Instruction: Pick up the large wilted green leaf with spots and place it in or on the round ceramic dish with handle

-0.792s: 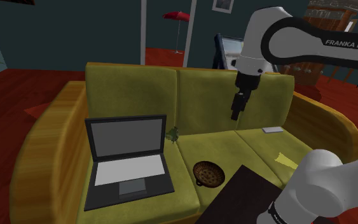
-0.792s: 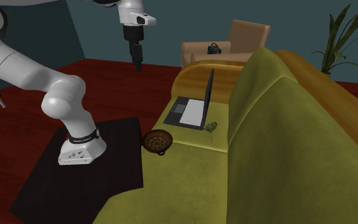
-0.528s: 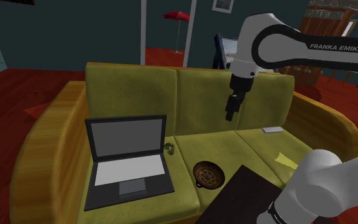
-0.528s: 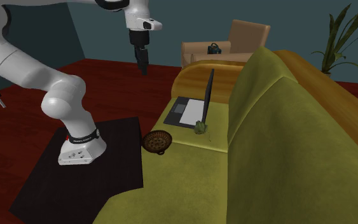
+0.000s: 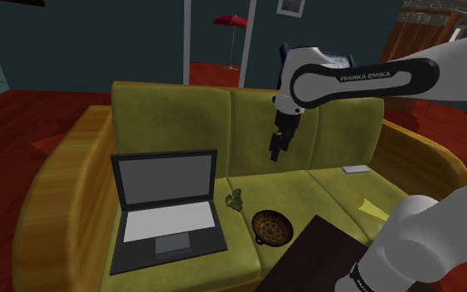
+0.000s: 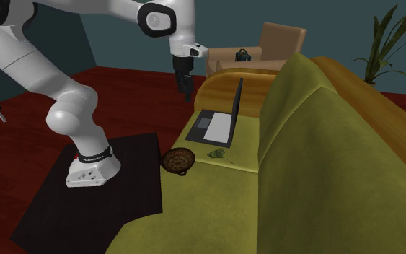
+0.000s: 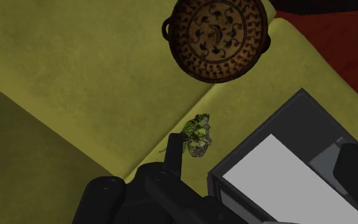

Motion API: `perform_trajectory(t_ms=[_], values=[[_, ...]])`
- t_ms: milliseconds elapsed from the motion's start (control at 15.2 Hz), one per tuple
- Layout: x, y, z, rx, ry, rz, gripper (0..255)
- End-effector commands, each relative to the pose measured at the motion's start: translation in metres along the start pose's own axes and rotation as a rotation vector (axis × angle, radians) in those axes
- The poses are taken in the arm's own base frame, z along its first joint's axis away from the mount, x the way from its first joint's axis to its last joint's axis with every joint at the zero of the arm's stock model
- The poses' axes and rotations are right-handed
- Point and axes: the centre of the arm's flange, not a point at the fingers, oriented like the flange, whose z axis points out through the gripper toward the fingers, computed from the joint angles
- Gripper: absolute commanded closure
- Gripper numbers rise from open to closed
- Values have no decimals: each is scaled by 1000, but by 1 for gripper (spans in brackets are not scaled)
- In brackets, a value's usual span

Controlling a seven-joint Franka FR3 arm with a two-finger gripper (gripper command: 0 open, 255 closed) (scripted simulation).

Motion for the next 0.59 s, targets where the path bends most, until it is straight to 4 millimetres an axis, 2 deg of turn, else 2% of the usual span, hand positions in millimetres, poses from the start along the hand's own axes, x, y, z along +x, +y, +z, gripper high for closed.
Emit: perform_trajectory(t_ms=[0,528], values=[[20,7,13,1,6,-1,0],[98,39,74,7,19,-6,0]])
